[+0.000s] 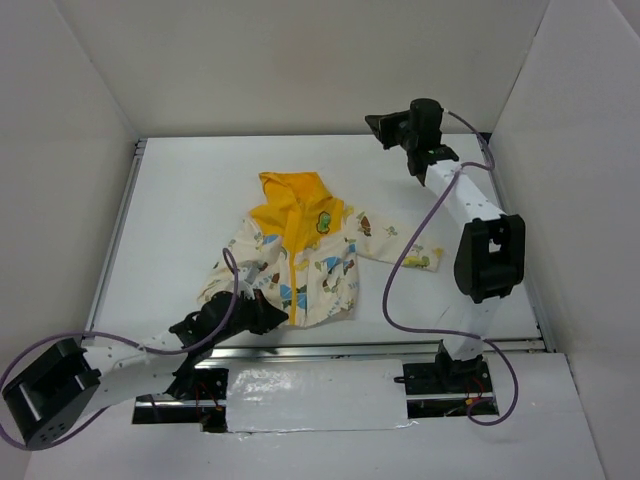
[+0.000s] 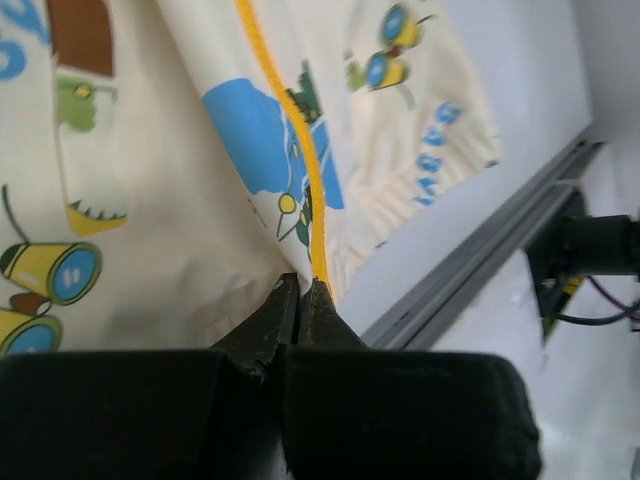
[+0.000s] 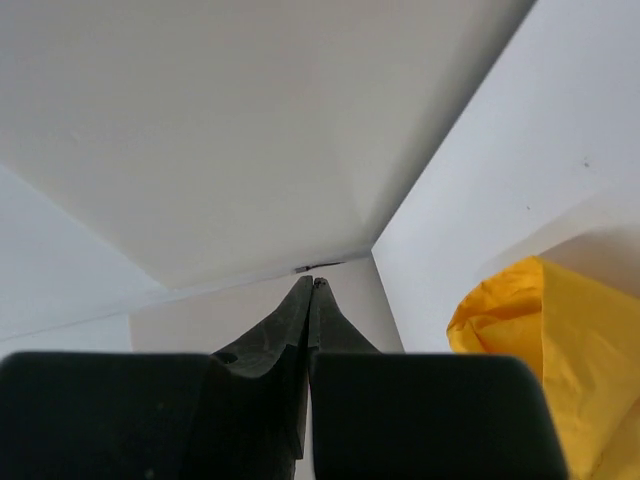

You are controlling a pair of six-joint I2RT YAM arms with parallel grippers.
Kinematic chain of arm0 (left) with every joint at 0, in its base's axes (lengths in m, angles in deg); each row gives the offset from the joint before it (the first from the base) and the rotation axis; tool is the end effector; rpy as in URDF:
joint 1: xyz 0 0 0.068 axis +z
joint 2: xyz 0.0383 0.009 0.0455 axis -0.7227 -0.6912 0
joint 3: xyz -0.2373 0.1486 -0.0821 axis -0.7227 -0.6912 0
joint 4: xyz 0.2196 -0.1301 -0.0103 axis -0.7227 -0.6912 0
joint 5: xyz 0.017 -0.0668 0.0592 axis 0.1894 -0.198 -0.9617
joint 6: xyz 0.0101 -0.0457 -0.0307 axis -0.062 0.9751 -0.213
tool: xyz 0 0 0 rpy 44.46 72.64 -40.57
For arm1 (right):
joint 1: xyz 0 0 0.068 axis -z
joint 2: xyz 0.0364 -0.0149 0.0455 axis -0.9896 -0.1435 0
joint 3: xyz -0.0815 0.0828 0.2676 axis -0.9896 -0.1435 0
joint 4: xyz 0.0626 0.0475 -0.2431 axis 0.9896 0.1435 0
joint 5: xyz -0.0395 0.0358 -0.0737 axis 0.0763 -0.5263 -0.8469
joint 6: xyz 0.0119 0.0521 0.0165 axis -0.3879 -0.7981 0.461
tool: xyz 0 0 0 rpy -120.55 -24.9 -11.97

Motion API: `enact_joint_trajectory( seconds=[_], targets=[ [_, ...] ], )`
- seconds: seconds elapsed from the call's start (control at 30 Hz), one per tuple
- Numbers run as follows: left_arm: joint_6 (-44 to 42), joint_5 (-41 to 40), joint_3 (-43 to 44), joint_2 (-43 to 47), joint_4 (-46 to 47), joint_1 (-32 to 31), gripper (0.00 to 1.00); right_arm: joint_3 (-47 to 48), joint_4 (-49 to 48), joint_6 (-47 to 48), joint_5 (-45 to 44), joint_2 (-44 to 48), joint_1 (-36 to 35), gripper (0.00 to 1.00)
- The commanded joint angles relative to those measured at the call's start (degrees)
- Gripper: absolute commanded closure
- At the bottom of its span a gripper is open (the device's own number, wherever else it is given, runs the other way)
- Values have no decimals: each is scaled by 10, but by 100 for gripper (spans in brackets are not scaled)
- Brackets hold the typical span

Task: Zip up the jacket

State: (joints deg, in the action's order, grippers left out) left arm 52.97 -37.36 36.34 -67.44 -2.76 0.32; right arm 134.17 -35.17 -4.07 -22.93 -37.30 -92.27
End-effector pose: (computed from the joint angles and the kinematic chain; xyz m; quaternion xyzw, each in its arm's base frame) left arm 0.1051 -0.1102 0.1621 -0.0257 0.8083 -0.4472 0.3821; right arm 0.4530 0.0888 0.3439 0.4419 0.6634 0.4721 0.3765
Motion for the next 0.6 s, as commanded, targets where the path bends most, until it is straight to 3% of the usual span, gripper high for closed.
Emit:
enact_joint_trajectory(
  seconds=[0.0,0.1,0.13,0.2,0.23,0.3,0.33,0.4,0.43,0.47,0.5,0.57],
  targets=[
    [-12,-14,45,-52,30,-2,95,14,11,62,-6,44,-10,100],
    [7,-35,78,-91,6,-4,73,-27,-33,100,18,63,-10,100],
    [13,-42,82,-94,-5,-4,43,-43,-42,106,32,71,-9,100],
    [27,-63,93,-85,-55,-5,1,-81,-59,139,47,104,-9,89],
    [26,-71,106,-61,-81,-5,1,-95,-63,168,66,129,-8,72],
    [19,-95,123,-10,-164,-5,1,-130,-58,200,91,159,-8,52],
    [13,-107,144,9,-196,-6,1,-153,-37,240,103,197,-12,35],
    [8,-148,170,61,-293,-5,1,-175,-7,287,105,242,-13,29],
    [12,-171,205,74,-339,-6,1,-187,5,334,102,290,-17,15],
    [19,-198,226,82,-380,-5,1,-205,52,360,97,315,-16,13],
    [26,-229,246,88,-419,-2,1,-213,75,384,93,343,-20,1],
    [63,-318,319,76,-547,9,1,-234,154,449,73,421,-24,0]
  ],
)
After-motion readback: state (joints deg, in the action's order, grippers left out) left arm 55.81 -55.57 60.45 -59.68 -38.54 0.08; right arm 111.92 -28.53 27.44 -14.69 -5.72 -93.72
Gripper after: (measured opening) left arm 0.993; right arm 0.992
